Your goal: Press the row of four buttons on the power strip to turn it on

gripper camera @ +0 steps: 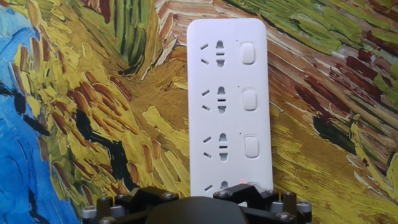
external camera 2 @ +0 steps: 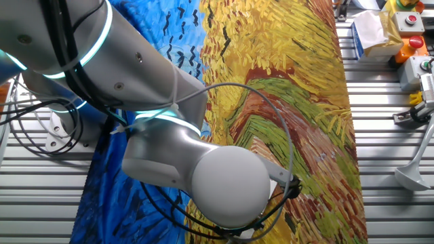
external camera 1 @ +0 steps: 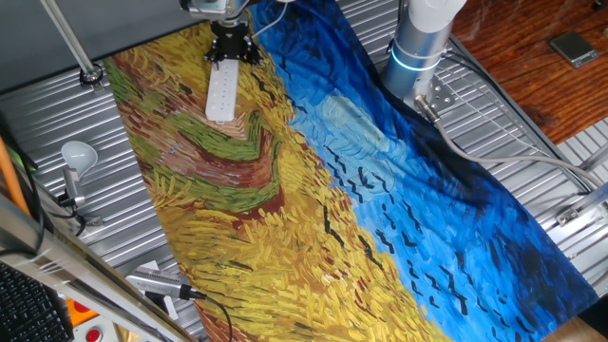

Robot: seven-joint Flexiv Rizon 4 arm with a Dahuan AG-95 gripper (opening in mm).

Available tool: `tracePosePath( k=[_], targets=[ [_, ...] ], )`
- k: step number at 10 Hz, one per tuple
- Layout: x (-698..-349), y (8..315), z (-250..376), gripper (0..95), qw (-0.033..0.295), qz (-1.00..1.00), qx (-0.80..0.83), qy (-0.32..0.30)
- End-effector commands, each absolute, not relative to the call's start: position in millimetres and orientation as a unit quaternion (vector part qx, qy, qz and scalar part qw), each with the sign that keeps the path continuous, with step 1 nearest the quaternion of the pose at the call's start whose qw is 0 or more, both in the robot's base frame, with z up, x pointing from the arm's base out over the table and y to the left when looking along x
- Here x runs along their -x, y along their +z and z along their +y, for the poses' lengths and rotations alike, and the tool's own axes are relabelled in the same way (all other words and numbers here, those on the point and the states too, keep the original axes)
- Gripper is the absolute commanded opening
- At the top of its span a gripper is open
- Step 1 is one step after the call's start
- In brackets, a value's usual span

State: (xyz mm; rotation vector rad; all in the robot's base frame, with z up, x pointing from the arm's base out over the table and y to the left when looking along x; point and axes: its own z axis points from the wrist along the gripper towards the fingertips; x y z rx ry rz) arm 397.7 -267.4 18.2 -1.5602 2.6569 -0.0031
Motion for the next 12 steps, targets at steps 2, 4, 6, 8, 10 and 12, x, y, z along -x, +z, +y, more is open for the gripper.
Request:
tracePosePath(
  k=[2,4,6,8,10,12],
  targets=[
    [-397.6,16.5,-266.8,95.0,0.031,0.862,0.506,-0.002],
    [-397.3,13.0,-266.5,95.0,0.035,0.863,0.504,-0.003],
    [-397.0,10.2,-266.1,95.0,0.035,0.861,0.507,-0.005],
    [-396.6,6.4,-265.6,95.0,0.036,0.861,0.507,-0.007],
    [-395.9,0.4,-264.7,95.0,0.042,0.861,0.507,-0.010],
    [-395.6,-3.7,-264.0,95.0,0.047,0.858,0.511,-0.014]
  ],
)
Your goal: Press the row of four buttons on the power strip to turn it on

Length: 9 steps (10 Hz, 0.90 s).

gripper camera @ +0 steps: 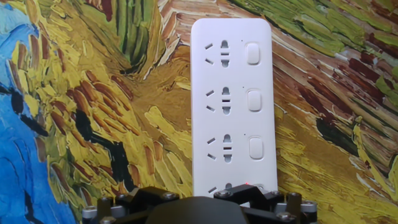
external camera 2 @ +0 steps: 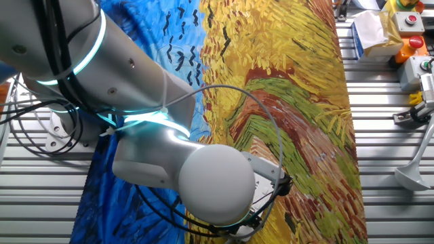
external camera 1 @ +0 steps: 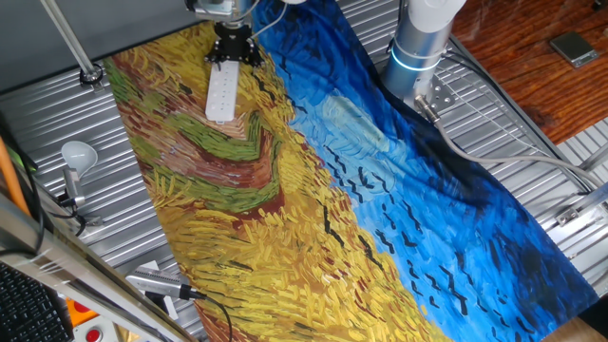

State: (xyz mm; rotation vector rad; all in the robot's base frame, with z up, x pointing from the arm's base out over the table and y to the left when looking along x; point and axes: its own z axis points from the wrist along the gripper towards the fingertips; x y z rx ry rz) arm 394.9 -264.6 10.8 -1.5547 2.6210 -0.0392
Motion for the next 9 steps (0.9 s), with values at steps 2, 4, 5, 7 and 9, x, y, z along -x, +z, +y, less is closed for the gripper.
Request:
tracePosePath(
  k=[2,4,5,7,9],
  targets=[
    [-396.1,-3.6,-264.1,95.0,0.047,0.858,0.511,-0.015],
    [-398.7,-2.0,-264.9,95.0,0.047,0.858,0.511,-0.014],
    [-401.0,0.6,-265.8,95.0,0.046,0.857,0.513,-0.013],
    [-402.9,4.5,-268.0,95.0,0.044,0.855,0.516,-0.014],
    [-402.8,5.6,-270.5,95.0,0.047,0.853,0.520,-0.015]
  ],
)
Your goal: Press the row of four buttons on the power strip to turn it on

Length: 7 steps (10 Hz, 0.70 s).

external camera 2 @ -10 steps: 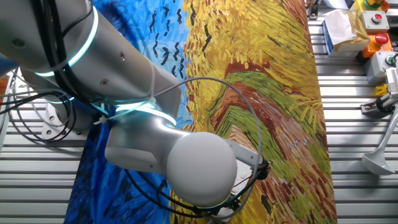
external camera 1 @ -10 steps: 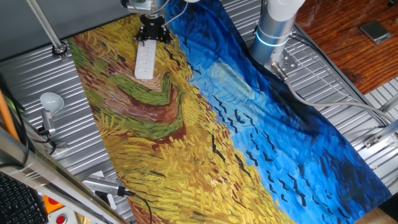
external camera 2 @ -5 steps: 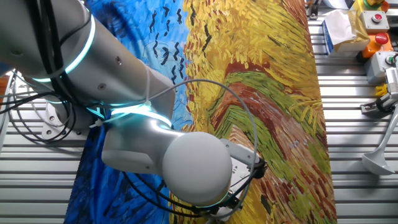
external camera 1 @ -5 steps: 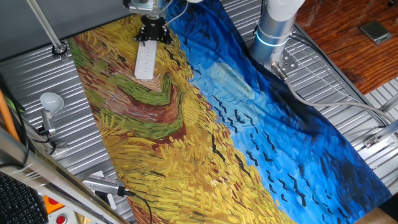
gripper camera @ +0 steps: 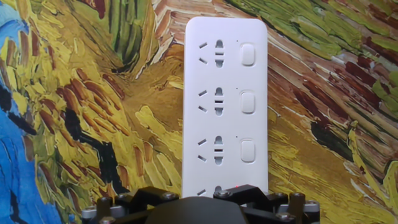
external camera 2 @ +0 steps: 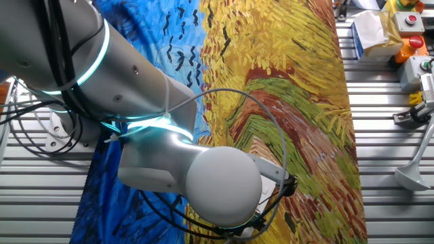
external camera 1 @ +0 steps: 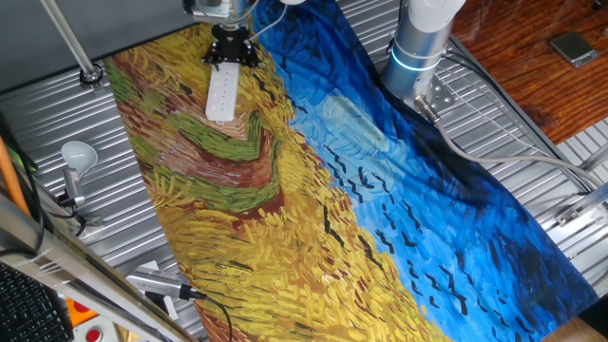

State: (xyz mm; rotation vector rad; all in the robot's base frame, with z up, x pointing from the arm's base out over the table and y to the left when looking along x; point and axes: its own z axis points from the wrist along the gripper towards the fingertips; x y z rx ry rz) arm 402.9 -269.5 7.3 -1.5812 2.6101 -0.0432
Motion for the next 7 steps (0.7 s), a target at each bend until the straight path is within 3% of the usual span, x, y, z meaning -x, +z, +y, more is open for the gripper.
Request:
tracePosePath(
  k=[1,7],
  targets=[
    [-402.7,5.8,-271.0,95.0,0.048,0.853,0.520,-0.014],
    [-402.1,5.7,-271.0,95.0,0.055,0.853,0.519,-0.015]
  ],
)
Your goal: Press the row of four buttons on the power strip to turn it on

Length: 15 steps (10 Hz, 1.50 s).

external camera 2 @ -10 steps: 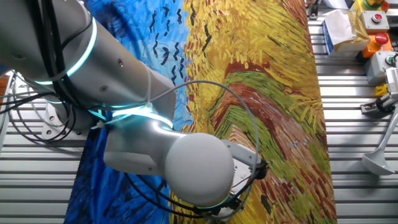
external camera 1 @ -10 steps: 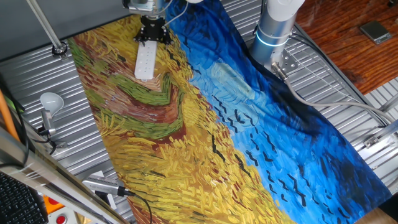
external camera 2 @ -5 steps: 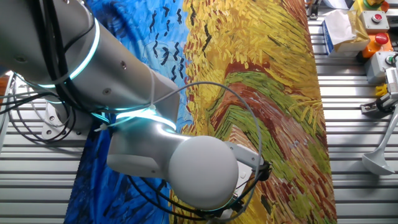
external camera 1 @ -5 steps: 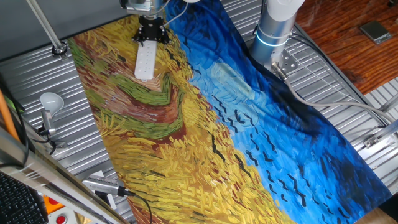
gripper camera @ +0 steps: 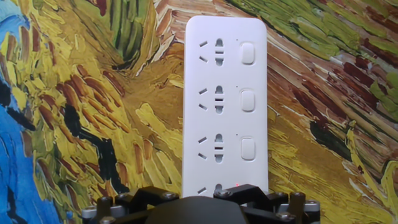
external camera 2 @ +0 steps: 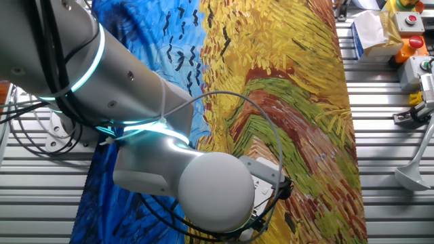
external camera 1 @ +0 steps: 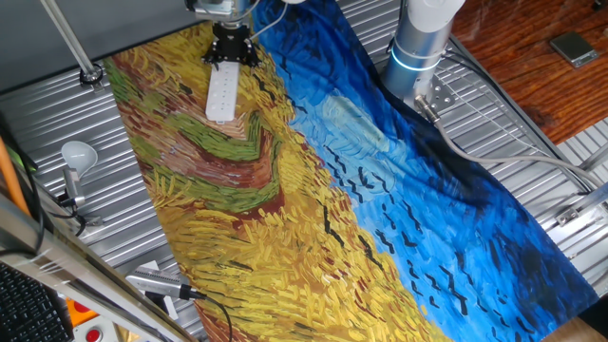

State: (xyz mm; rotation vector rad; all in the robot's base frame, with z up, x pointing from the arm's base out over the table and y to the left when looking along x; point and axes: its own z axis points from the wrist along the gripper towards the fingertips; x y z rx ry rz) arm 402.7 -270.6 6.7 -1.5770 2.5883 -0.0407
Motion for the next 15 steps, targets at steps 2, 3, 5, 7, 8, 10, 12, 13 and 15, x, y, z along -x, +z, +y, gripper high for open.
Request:
tracePosePath(
  k=[2,3,5,7,8,10,12,13,15],
  targets=[
    [-402.1,7.6,-271.3,95.0,0.054,0.854,0.517,-0.014],
    [-402.1,7.6,-271.3,95.0,0.054,0.854,0.517,-0.014],
    [-400.2,16.3,-272.4,95.0,0.052,0.856,0.514,-0.013],
    [-396.5,21.4,-272.9,95.0,0.051,0.857,0.512,-0.012],
    [-394.2,21.5,-272.9,95.0,0.053,0.859,0.510,-0.010],
    [-393.1,21.7,-272.9,95.0,0.053,0.859,0.509,-0.009],
    [-391.9,24.5,-273.1,95.0,0.052,0.860,0.508,-0.008],
    [-390.9,27.3,-273.2,95.0,0.051,0.861,0.506,-0.008],
    [-390.0,38.8,-272.5,95.0,0.047,0.863,0.502,-0.003]
  ],
)
